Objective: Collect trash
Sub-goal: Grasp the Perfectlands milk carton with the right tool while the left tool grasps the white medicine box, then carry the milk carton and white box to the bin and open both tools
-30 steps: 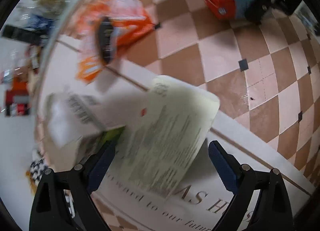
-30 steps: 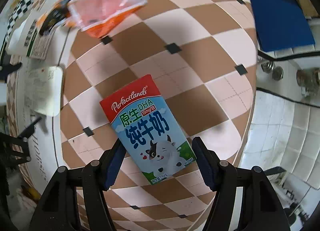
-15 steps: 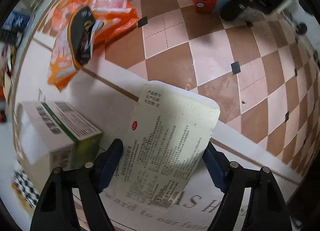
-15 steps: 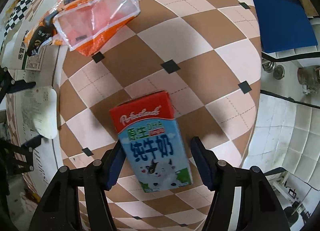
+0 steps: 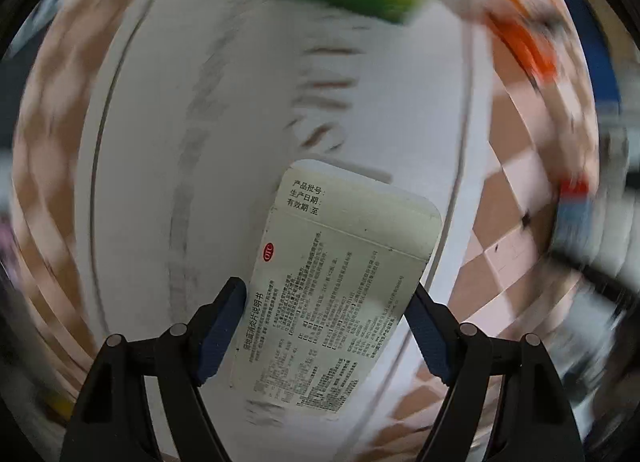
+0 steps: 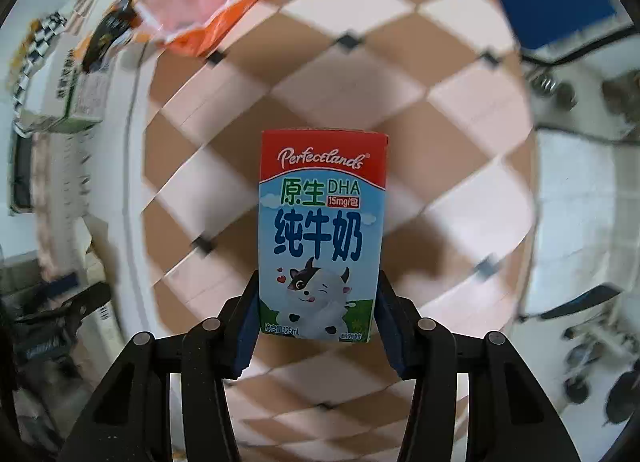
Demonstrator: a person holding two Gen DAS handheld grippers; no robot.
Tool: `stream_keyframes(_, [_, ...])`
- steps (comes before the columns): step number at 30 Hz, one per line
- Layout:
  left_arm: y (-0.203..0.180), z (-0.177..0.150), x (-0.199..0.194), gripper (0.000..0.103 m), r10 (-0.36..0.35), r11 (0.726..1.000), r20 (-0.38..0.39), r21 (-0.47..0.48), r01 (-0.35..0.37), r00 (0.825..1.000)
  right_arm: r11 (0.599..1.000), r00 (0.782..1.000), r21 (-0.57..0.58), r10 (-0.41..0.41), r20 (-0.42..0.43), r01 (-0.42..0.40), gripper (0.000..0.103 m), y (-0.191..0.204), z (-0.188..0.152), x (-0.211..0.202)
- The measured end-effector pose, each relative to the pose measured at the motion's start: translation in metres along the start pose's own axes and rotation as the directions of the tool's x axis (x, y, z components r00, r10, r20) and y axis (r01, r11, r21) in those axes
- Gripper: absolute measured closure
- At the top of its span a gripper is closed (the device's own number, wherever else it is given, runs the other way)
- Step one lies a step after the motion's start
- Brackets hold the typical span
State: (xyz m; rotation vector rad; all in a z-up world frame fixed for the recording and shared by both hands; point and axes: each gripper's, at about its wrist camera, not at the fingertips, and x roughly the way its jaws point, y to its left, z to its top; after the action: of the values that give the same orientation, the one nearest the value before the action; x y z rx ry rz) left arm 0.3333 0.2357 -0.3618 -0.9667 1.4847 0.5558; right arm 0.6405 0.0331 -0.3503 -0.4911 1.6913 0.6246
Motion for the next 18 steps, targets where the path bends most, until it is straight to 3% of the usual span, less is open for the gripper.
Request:
stream_keyframes(3, [0.007,-0.009,-0.001,0.025,-0.021,0.999,0.036,-0.039,0.023,0.999,0.999,1.000,-0.034,-0.008,-0.020,0.007,0.049,0.008,-0.005,0.004])
stream_keyframes(6, [0.018,-0.008,0.001,0.025,0.002,1.000,0.050,0.000,-0.002,0.999,0.995,0.997,-0.054,-0.081,0.016,0.081,0.046,0.022,-0.003,0.003])
stream_keyframes(7, [0.011,0.000,0.001,0.025,0.022,0.999,0.054,0.025,-0.024,0.998,0.994,0.995,-0.050,-0.098,0.028,0.099,0.040,0.030,-0.001,0.003])
stream_keyframes(13, [-0.039,-0.008,0.021,0.026,0.160,0.974,0.103,0.145,-0.174,0.982,0.991,0.988,0.001,-0.136,0.078,0.136,0.034,0.049,0.008,0.004])
stream_keyframes(18, [-0.069,-0.025,0.035,0.027,0.178,0.964,0.156,0.168,-0.204,0.971,0.989,0.985,0.057,-0.140,0.104,0.135,0.033,0.051,0.015,0.006])
